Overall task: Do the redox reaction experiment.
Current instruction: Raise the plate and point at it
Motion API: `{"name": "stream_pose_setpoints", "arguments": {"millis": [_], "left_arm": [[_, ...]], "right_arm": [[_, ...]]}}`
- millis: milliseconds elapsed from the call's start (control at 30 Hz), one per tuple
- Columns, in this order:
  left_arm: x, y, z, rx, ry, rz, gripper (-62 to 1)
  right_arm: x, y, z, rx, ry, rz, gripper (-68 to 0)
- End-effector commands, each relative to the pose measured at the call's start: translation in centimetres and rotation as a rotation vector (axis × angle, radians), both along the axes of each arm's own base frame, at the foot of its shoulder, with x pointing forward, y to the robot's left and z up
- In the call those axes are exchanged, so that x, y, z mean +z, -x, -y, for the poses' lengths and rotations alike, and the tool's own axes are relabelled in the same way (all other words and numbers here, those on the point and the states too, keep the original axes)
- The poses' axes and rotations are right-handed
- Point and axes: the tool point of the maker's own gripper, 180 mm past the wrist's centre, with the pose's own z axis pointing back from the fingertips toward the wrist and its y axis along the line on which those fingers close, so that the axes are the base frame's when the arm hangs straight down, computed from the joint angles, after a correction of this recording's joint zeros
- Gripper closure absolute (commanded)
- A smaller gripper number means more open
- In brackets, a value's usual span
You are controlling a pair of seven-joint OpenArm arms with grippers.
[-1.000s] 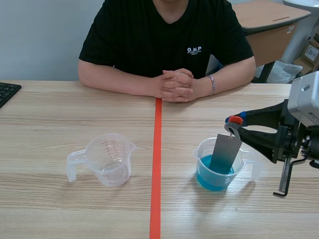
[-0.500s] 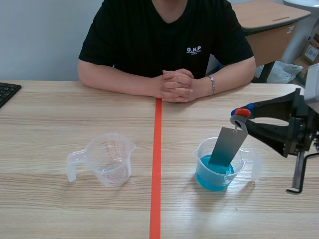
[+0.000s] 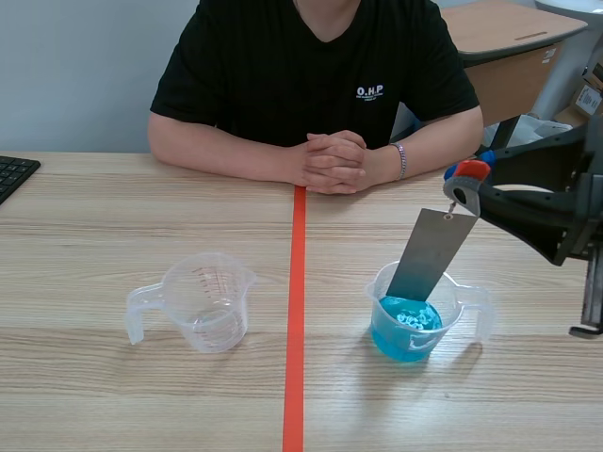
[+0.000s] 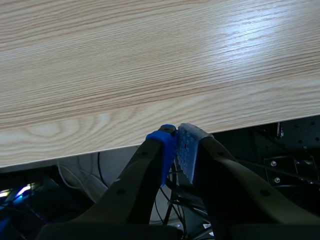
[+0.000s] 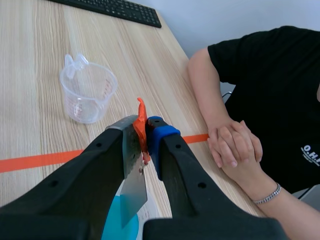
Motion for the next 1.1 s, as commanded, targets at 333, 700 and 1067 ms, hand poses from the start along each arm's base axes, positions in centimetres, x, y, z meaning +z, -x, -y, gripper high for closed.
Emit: {"name": "stream_pose_setpoints", "arguments": {"millis": [333, 700, 1067], "left_arm": [[0.4, -0.1, 0.1, 0.004, 0.004, 0.011, -4.9], [0.4, -0.1, 0.1, 0.003, 0.004, 0.01, -4.9], [0.4, -0.1, 0.1, 0.004, 0.004, 0.01, -4.9]], "right_arm": [[2.7, -0.1, 0.1, -0.006, -0.014, 0.039, -1.5], [5.3, 0.3, 0.2, -0.035, -0.018, 0.078, -1.5], [7.0, 0.0, -0.4, -0.071, -0.021, 0.057, -1.5]]}}
